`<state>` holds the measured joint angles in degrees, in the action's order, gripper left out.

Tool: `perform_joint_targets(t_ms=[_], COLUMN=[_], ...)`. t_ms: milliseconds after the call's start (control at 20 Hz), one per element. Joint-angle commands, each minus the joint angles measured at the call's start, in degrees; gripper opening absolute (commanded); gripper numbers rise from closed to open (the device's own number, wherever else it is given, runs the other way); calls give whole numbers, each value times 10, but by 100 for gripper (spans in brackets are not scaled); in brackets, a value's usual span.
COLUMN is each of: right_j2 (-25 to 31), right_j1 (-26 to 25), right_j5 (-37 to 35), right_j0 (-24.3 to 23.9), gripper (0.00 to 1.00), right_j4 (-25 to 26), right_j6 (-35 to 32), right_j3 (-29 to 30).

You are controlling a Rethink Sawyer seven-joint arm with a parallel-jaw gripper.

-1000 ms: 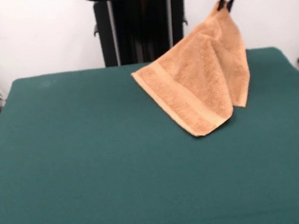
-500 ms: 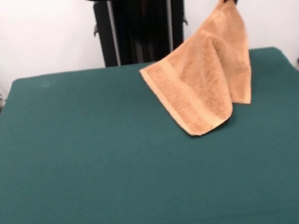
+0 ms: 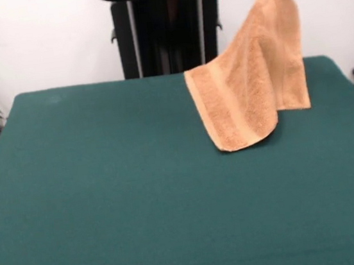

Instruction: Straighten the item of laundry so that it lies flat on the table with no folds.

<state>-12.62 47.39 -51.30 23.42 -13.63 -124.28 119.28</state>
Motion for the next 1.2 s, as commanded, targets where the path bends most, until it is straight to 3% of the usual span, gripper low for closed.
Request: perform_joint_targets(t_ms=[50, 900, 1200], right_j2=[15, 35, 33], right_j1=[2, -18, -22], right_j5=[-67, -4, -14], right_j0=[11, 9, 6], gripper=[0, 0, 0], right_j4=[-35, -59, -58], right_j6=[-176, -164, -161], right_j3=[-34, -9, -18])
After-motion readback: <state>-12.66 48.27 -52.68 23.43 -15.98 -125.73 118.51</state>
